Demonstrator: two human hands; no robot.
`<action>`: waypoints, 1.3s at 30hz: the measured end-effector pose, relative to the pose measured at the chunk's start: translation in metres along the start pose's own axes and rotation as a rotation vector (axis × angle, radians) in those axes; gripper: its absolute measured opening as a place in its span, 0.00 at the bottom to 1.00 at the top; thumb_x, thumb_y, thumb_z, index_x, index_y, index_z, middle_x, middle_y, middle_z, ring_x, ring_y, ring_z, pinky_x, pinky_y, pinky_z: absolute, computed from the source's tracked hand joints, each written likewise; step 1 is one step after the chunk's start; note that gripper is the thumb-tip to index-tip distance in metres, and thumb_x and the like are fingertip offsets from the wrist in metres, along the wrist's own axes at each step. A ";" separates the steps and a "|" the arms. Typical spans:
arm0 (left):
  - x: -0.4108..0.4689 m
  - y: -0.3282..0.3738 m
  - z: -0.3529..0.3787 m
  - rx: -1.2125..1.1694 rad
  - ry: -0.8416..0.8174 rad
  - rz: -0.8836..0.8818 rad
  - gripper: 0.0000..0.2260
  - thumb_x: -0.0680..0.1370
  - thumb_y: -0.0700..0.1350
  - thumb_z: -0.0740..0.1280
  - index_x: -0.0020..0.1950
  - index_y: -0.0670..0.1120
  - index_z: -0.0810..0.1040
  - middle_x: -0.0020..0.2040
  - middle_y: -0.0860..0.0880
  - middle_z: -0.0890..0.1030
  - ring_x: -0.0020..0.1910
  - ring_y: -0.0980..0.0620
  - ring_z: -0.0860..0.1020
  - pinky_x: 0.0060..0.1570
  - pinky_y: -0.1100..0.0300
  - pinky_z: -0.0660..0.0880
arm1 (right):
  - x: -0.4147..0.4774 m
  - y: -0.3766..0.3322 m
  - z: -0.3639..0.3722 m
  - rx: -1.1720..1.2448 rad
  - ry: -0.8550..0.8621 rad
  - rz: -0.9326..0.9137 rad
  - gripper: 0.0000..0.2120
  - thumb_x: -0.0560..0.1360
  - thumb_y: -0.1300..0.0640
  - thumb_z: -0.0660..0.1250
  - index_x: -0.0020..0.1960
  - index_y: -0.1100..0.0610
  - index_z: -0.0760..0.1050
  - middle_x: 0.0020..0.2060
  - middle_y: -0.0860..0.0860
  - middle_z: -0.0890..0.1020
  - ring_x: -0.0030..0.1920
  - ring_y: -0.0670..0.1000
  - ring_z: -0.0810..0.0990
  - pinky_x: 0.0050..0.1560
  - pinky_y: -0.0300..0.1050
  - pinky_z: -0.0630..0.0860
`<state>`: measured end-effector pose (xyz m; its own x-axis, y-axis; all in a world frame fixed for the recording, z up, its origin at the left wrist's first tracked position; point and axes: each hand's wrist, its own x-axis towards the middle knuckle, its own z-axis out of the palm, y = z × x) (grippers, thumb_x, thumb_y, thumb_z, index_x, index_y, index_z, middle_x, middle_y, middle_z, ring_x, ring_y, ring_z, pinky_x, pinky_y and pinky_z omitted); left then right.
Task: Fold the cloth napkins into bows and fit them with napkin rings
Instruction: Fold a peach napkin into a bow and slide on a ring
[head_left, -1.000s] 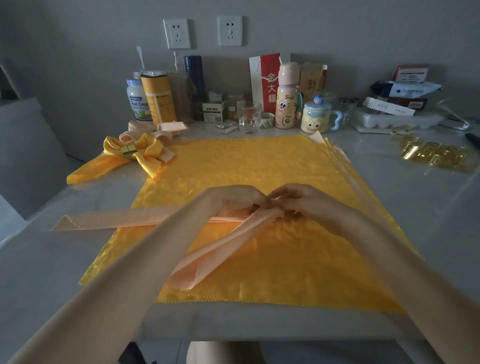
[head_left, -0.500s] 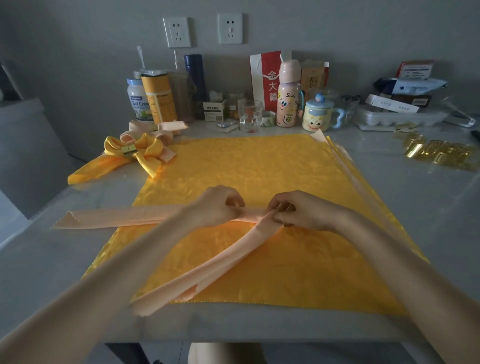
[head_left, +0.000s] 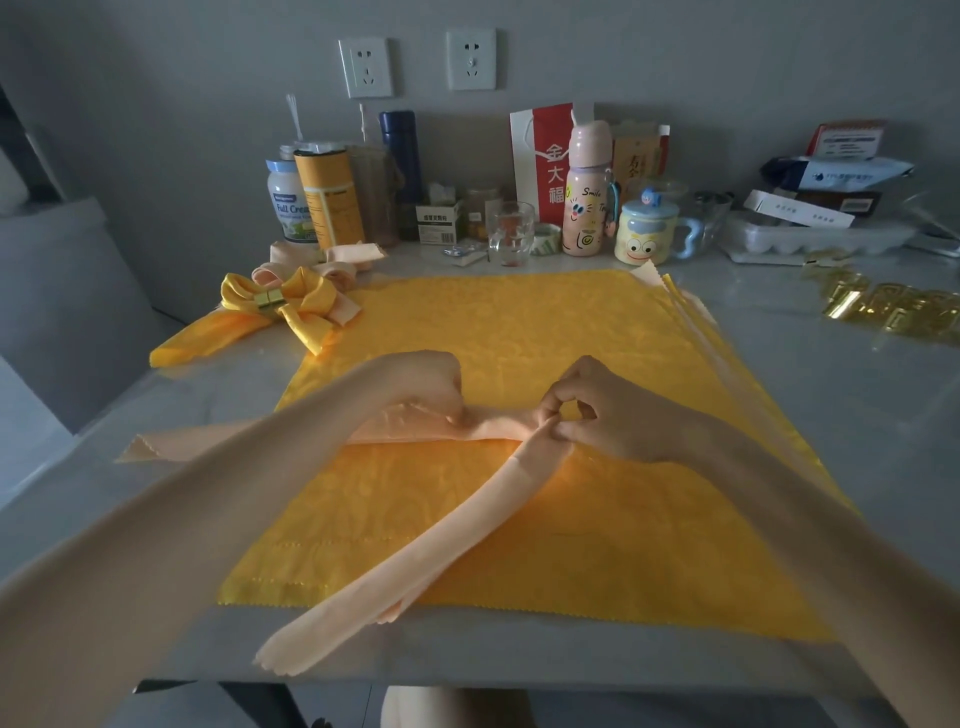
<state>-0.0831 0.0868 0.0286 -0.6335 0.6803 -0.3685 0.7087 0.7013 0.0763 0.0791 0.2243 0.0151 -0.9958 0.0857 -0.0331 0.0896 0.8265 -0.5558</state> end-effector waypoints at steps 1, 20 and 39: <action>0.002 0.000 -0.001 -0.014 0.027 -0.005 0.13 0.75 0.50 0.67 0.47 0.41 0.80 0.43 0.47 0.79 0.39 0.49 0.74 0.35 0.60 0.69 | 0.002 -0.002 -0.001 -0.036 0.019 -0.021 0.05 0.78 0.58 0.62 0.48 0.49 0.75 0.54 0.48 0.64 0.43 0.40 0.68 0.44 0.32 0.66; 0.004 -0.021 -0.011 -0.089 0.032 0.011 0.18 0.77 0.57 0.63 0.43 0.41 0.77 0.38 0.47 0.75 0.37 0.49 0.73 0.31 0.60 0.66 | 0.048 0.003 0.030 0.175 0.168 -0.011 0.13 0.75 0.60 0.66 0.59 0.53 0.72 0.50 0.46 0.72 0.48 0.42 0.72 0.45 0.29 0.66; -0.010 -0.036 -0.023 -0.071 -0.301 -0.355 0.08 0.79 0.37 0.59 0.50 0.33 0.74 0.37 0.40 0.78 0.32 0.47 0.79 0.26 0.60 0.79 | 0.043 -0.009 0.046 -0.140 0.310 -0.210 0.06 0.76 0.65 0.64 0.48 0.59 0.79 0.47 0.49 0.68 0.46 0.49 0.73 0.50 0.39 0.70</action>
<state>-0.1092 0.0599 0.0504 -0.7070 0.3113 -0.6350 0.4351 0.8993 -0.0435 0.0342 0.1948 -0.0200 -0.9412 0.0528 0.3337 -0.0923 0.9100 -0.4043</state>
